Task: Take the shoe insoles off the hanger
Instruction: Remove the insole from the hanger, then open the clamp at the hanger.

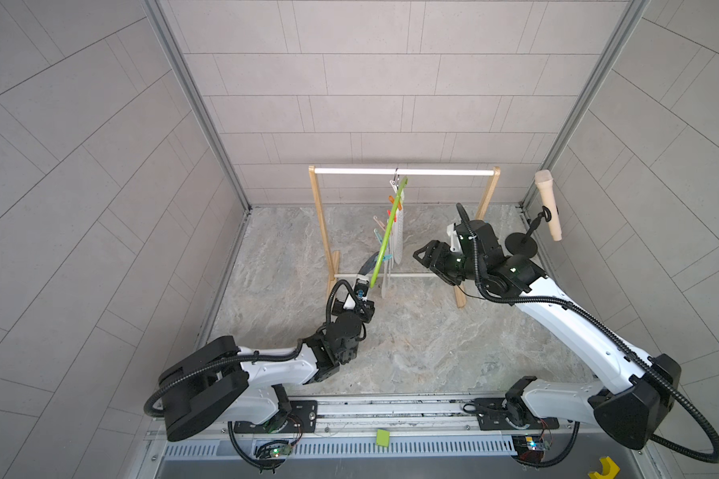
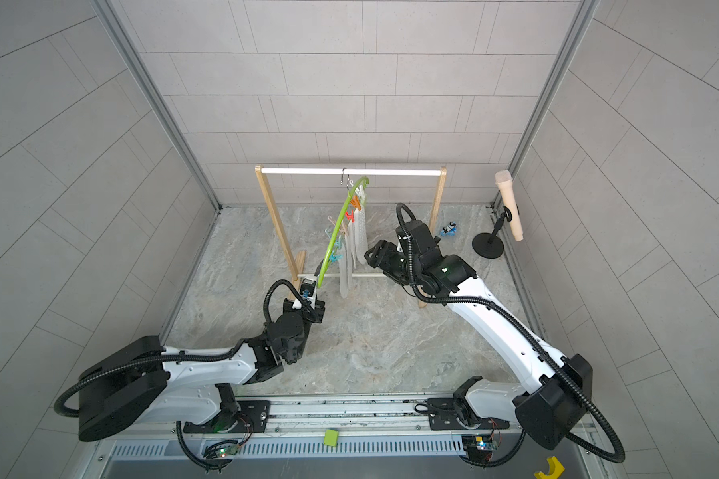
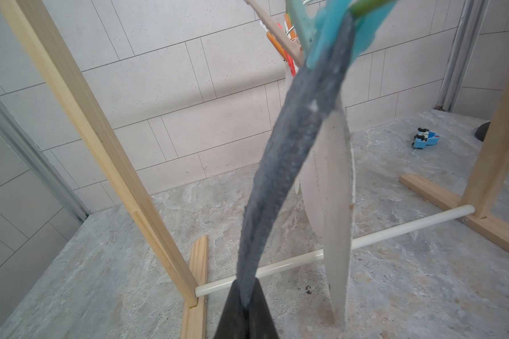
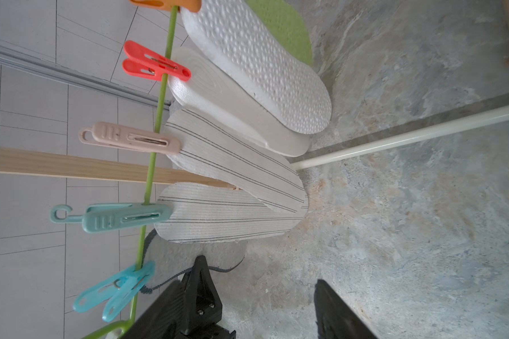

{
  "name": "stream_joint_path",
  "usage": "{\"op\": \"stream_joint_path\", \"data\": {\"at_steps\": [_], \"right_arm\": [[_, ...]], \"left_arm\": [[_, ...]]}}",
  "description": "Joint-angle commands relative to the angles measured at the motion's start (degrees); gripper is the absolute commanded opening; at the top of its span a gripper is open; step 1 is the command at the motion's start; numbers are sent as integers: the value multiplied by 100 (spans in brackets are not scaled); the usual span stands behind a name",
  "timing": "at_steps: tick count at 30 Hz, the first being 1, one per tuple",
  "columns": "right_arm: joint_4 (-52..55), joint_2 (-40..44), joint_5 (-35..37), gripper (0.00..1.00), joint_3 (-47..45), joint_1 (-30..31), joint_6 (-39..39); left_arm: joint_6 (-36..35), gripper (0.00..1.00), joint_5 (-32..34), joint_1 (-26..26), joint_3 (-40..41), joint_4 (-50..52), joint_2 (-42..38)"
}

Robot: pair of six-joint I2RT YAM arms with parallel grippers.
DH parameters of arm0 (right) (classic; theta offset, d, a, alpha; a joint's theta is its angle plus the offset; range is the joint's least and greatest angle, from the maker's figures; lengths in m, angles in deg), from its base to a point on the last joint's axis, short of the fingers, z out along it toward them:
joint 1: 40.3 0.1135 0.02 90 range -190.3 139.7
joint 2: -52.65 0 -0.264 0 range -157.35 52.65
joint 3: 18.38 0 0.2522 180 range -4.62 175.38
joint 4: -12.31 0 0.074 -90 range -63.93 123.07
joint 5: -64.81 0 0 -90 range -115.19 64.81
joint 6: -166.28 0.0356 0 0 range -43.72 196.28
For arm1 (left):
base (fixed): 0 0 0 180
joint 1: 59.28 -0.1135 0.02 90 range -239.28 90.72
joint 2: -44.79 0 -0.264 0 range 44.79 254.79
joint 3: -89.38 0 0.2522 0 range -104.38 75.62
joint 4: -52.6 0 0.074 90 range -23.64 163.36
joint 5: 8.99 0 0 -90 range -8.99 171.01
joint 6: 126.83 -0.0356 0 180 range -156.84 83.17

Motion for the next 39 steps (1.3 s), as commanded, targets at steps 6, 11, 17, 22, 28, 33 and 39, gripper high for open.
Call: {"op": "stream_joint_path", "data": {"at_steps": [6, 11, 17, 22, 28, 33, 39], "right_arm": [[-76, -192, 174, 64, 630, 441, 1035], [-162, -622, 83, 64, 1141, 618, 1079], [-167, -1009, -34, 59, 1440, 739, 1081], [-268, -1072, -91, 57, 1475, 749, 1070], [-277, -1056, -148, 52, 1388, 797, 1099], [-288, -1039, -157, 47, 1361, 825, 1131], [-296, -1030, -156, 42, 1330, 831, 1145]], "left_arm": [[-567, 0, 157, -150, -150, -341, 26], [-739, 0, 164, -164, -194, -513, 108], [-771, 0, 144, -171, -214, -506, 76], [-760, 0, 161, -172, -219, -447, 17], [-746, 0, 135, -172, -225, -387, 5], [-744, 0, 127, -167, -231, -384, 22], [-731, 0, 118, -173, -234, -361, 29]]}}
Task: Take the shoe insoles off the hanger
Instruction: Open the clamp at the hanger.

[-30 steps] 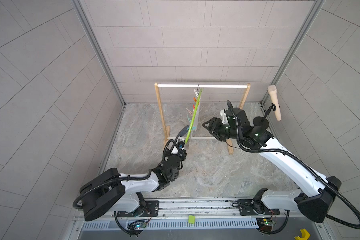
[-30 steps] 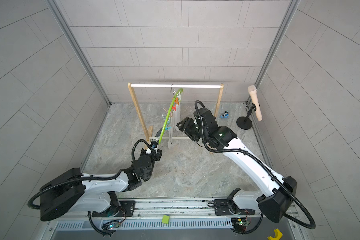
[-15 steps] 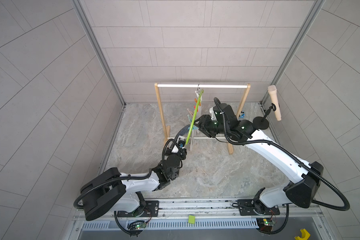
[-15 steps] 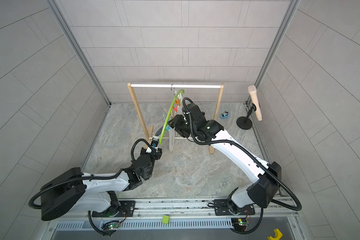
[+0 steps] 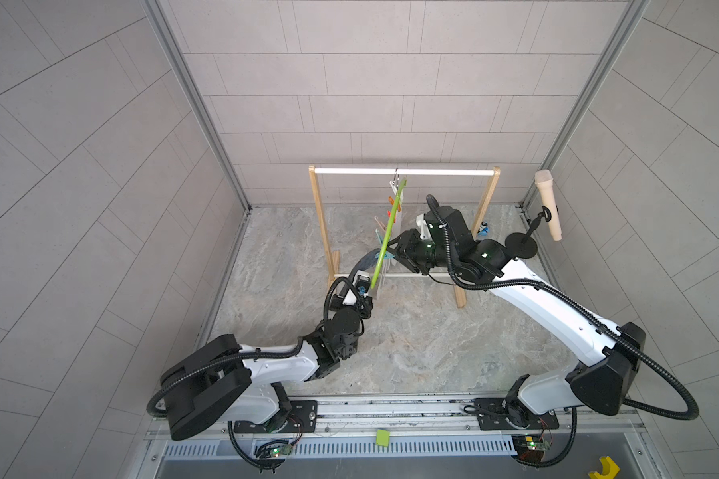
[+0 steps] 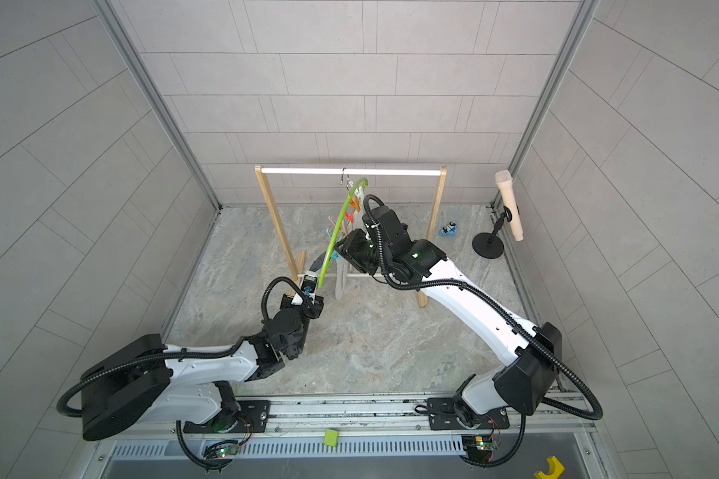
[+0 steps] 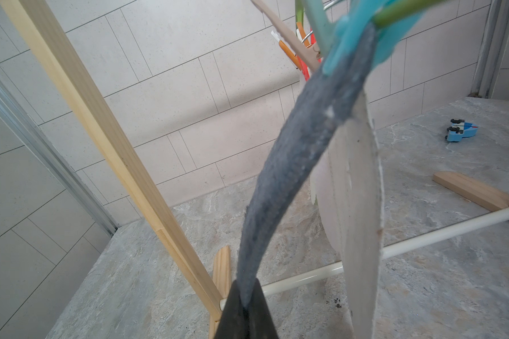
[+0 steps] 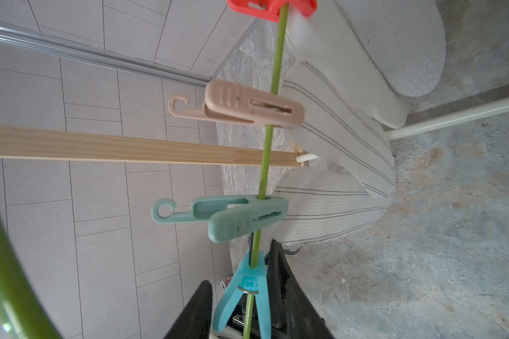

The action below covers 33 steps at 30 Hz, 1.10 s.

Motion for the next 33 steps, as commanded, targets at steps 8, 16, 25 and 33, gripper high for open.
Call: {"op": "stream_joint_path", "data": {"at_steps": [8, 16, 25, 33], "right_arm": [[-138, 59, -22, 38, -64, 34, 190], [-285, 95, -66, 32, -216, 35, 304], [-346, 194, -6, 27, -338, 32, 370], [-384, 220, 40, 27, -321, 27, 383]], "left_arm": [[-60, 0, 20, -28, -162, -44, -41], [-34, 0, -7, -25, -175, 31, -57], [-19, 0, -21, -28, -171, 64, -68], [58, 0, 73, -28, 24, 149, -206]]}}
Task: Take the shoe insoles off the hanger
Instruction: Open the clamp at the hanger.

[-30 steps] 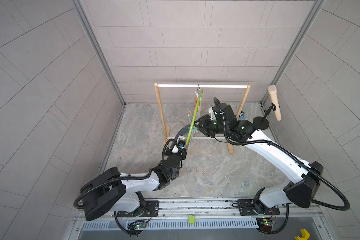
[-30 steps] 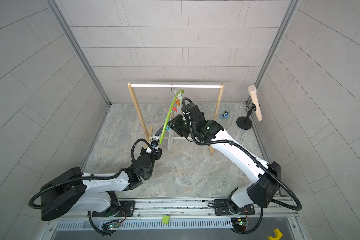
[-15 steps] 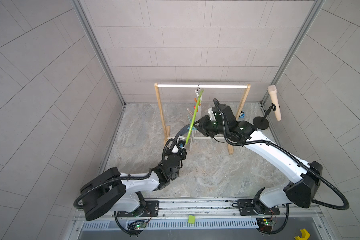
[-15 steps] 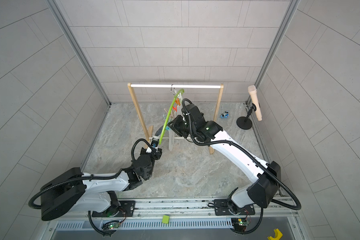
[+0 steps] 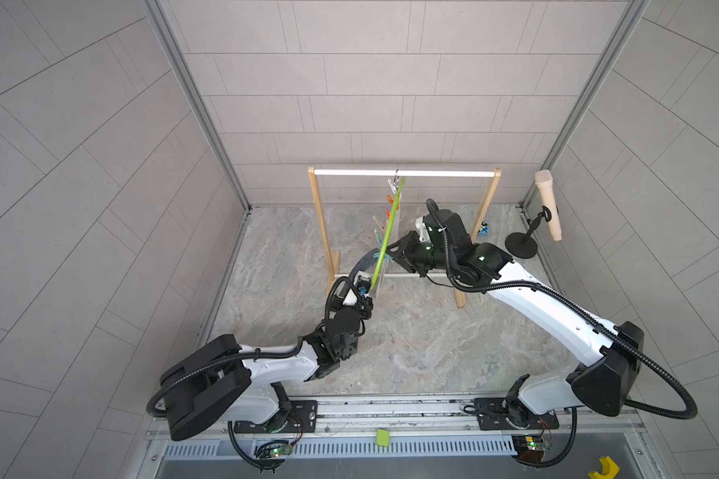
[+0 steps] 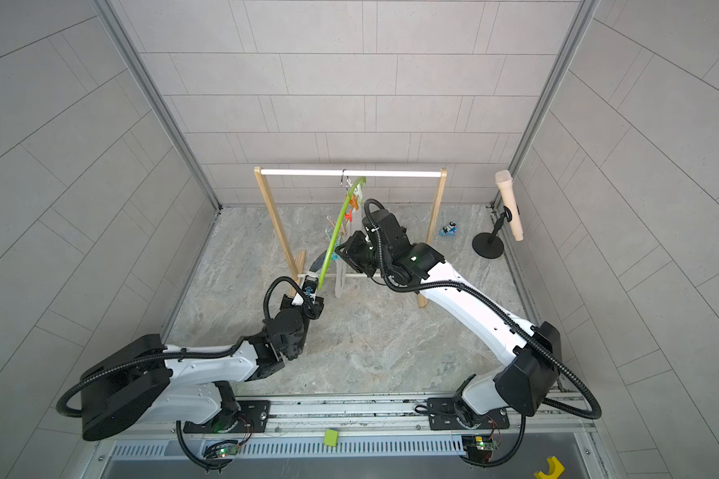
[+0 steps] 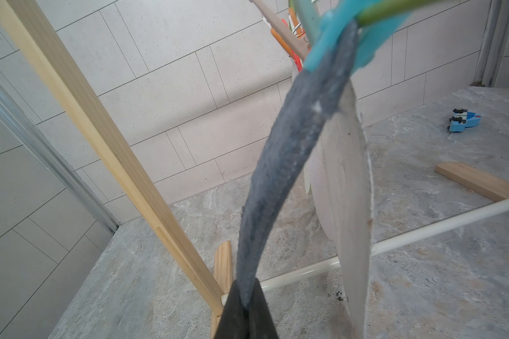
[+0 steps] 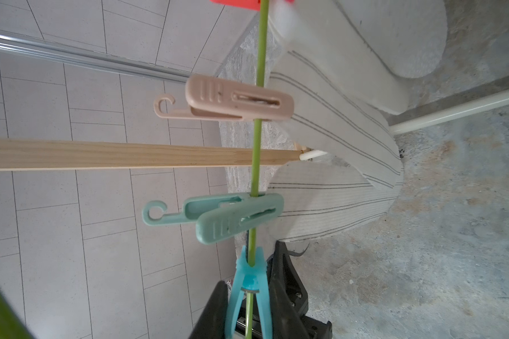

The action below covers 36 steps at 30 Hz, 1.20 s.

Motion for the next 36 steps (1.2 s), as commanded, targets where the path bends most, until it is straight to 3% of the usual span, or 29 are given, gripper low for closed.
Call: {"op": "stream_joint_path", "data": {"at_steps": [1, 27, 32, 36], "right_arm": [[-12, 183, 124, 27, -18, 25, 143], [-119, 271, 134, 24, -132, 25, 259], [-120, 289, 134, 32, -132, 22, 259], [-80, 311, 134, 46, -149, 22, 260]], "left_arm": [[52, 0, 90, -22, 68, -3, -217], [656, 0, 369, -25, 706, 630, -825], [794, 0, 399, -23, 782, 978, -1144], [837, 0, 401, -25, 800, 1117, -1291]]}}
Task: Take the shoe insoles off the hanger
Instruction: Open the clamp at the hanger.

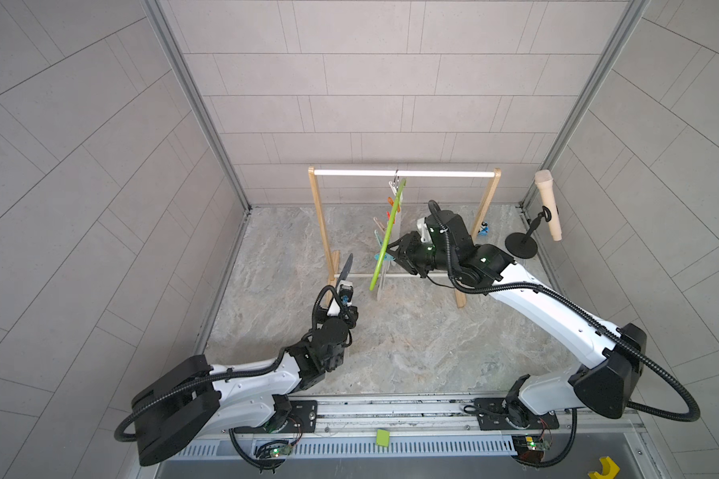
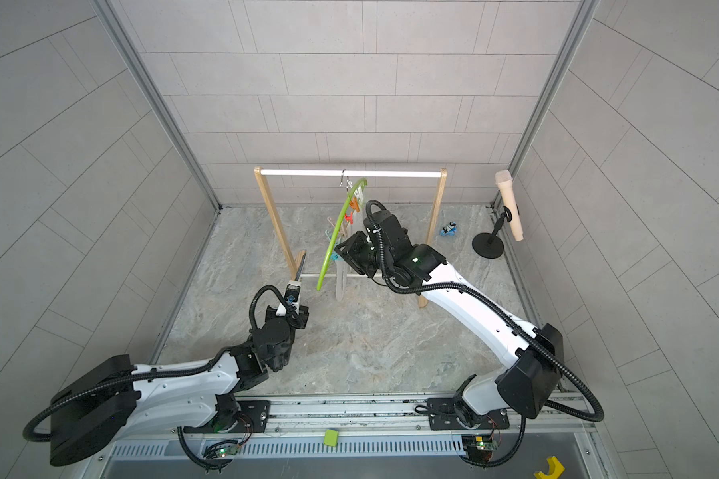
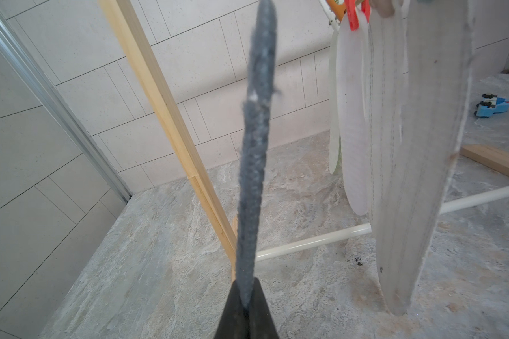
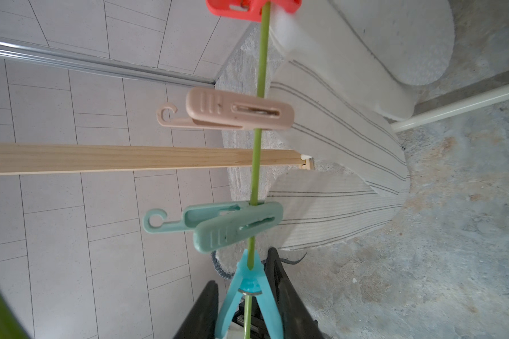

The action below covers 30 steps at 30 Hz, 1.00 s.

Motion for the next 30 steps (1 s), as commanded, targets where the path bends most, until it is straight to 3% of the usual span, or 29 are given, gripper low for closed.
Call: {"op": "stream_joint_path", "data": {"at_steps": [1, 5, 13, 21, 30], "right_arm": [[-7, 229, 125, 52, -64, 22, 100], [215, 363, 323, 68, -114, 26, 73], [431, 806, 516, 83, -523, -109, 51], [838, 1167, 659, 81, -644, -261, -304], [1069, 2265, 812, 79, -1292, -921, -1415]], "left_arm": [[153, 0, 119, -25, 90, 222, -150], [204, 0, 111, -21, 106, 335, -246], [267, 0, 120, -26, 118, 461, -361], [606, 0, 199, -22, 86, 728, -622], [2357, 0, -755, -32, -665, 3787, -2433]]}}
